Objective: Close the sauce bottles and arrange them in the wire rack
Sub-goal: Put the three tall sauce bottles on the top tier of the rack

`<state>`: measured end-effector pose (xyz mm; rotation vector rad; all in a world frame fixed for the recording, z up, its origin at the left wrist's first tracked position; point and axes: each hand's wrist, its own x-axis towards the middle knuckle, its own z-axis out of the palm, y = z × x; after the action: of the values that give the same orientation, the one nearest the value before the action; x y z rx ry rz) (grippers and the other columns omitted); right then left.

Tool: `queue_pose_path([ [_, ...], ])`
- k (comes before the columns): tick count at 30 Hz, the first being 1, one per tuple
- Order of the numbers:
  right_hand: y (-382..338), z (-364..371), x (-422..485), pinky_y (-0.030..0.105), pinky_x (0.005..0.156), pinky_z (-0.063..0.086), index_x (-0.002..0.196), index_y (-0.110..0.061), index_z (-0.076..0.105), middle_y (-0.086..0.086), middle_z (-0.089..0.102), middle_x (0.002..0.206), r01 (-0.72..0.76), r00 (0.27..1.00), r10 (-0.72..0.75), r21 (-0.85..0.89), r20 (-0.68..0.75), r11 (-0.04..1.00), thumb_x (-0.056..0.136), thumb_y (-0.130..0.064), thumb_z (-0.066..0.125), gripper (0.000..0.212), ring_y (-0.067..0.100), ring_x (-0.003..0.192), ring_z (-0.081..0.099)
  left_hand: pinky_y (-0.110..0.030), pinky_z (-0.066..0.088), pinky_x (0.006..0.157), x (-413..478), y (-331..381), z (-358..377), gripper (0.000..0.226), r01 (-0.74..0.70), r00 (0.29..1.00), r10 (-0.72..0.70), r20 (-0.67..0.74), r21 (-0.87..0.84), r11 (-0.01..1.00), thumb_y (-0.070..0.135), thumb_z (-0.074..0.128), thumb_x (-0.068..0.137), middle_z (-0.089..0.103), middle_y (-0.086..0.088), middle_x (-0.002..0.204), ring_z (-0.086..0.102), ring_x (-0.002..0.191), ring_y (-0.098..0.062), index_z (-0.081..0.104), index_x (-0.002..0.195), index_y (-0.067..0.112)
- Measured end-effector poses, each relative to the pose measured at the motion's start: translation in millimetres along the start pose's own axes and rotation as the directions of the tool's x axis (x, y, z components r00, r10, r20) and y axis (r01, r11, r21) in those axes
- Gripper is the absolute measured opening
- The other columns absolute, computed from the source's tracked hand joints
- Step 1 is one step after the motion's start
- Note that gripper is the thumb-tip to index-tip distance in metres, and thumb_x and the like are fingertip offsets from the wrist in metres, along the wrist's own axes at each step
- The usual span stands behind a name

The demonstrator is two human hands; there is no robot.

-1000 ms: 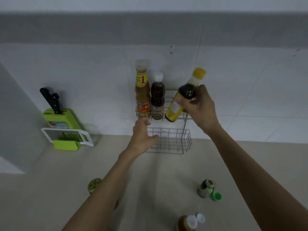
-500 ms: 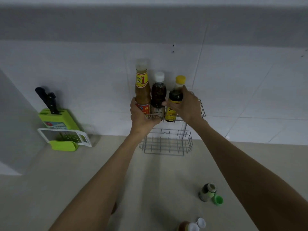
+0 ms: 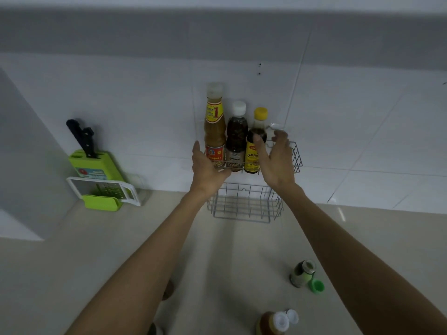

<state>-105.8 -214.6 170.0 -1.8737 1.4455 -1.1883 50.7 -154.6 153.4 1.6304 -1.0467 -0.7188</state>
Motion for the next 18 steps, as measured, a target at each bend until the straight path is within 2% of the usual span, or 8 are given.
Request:
queue_pose_path([
  [2,-4.0,-1.7,-21.2,0.043,0.097,0.043,0.135,-0.013,0.036,0.008,0.049,0.132,0.074,0.992,-0.072,0.019,-0.100,0.997,0.092,-0.058,0.040,0.062,0.025,0.119,0.045,-0.028,0.024,0.109,-15.4,0.2,-13.6,0.103,-0.017,0.999,0.021,-0.050,0.076,0.997,0.016,0.078,0.081,0.021,-0.012,0.159,0.025,0.145,-0.027,0.006,0.154,0.012],
  [4,-4.5,-3.0,-35.2,0.043,0.092,0.047,0.129,-0.015,0.041,0.004,0.052,0.122,0.129,0.978,-0.121,0.035,-0.167,0.991,0.095,-0.044,0.044,0.046,0.021,0.110,0.049,-0.023,0.024,0.104,-26.5,2.3,-26.4,0.088,-0.069,0.996,0.076,-0.052,0.126,0.990,0.019,0.074,0.085,0.028,-0.011,0.156,0.030,0.143,-0.024,0.017,0.152,0.010],
  [6,-4.8,-4.6,-43.9,0.045,0.086,0.051,0.122,-0.015,0.047,0.003,0.056,0.115,0.179,0.971,-0.170,0.045,-0.168,0.983,0.093,-0.026,0.051,0.032,0.021,0.103,0.054,-0.018,0.025,0.102,-37.1,8.4,-38.1,0.070,-0.148,0.987,0.156,-0.029,0.192,0.970,0.019,0.069,0.088,0.039,-0.008,0.150,0.037,0.138,-0.019,0.032,0.147,0.012],
  [7,-6.0,-4.3,-50.3,0.046,0.084,0.053,0.119,-0.014,0.050,0.004,0.058,0.112,0.208,0.971,-0.202,0.036,-0.126,0.978,0.091,-0.019,0.052,0.028,0.021,0.101,0.055,-0.015,0.026,0.100,-44.5,11.1,-45.6,0.061,-0.185,0.981,0.195,-0.023,0.223,0.957,0.017,0.067,0.089,0.045,-0.005,0.146,0.040,0.134,-0.014,0.040,0.143,0.013],
  [9,-12.4,1.7,-77.9,0.043,0.080,0.055,0.111,-0.013,0.056,0.004,0.062,0.106,0.269,0.962,-0.270,0.025,0.046,0.963,0.090,-0.011,0.054,0.022,0.018,0.096,0.058,-0.002,0.026,0.093,-69.5,7.0,-68.0,0.045,-0.232,0.968,0.249,-0.035,0.259,0.938,0.013,0.064,0.090,0.054,0.001,0.139,0.043,0.120,0.000,0.053,0.134,0.017],
  [12,-23.6,20.1,-120.3,0.040,0.079,0.054,0.101,-0.012,0.065,0.004,0.067,0.100,0.393,0.864,-0.370,0.002,0.340,0.919,0.089,-0.005,0.055,0.016,0.018,0.092,0.059,0.009,0.026,0.086,-103.4,-9.2,-101.4,0.031,-0.259,0.954,0.291,-0.070,0.292,0.921,0.009,0.062,0.089,0.063,0.009,0.125,0.046,0.109,0.009,0.065,0.118,0.021],
  [15,-36.8,44.4,-153.3,0.039,0.083,0.051,0.103,-0.014,0.066,0.006,0.066,0.103,0.447,0.744,-0.371,-0.002,0.556,0.895,0.089,-0.010,0.056,0.017,0.020,0.095,0.060,0.005,0.030,0.089,-131.2,-33.2,-131.1,0.029,-0.216,0.951,0.264,-0.162,0.267,0.939,0.007,0.061,0.088,0.065,0.017,0.115,0.051,0.107,0.009,0.069,0.109,0.025],
  [18,-48.3,74.1,-181.3,0.041,0.086,0.051,0.119,-0.017,0.058,0.008,0.063,0.116,0.457,0.645,-0.328,-0.004,0.690,0.890,0.094,-0.027,0.056,0.026,0.023,0.104,0.059,-0.016,0.041,0.098,-156.0,-67.3,-154.9,0.029,-0.120,0.949,0.175,-0.264,0.210,0.970,0.004,0.061,0.087,0.068,0.013,0.114,0.057,0.108,0.002,0.071,0.106,0.023],
])
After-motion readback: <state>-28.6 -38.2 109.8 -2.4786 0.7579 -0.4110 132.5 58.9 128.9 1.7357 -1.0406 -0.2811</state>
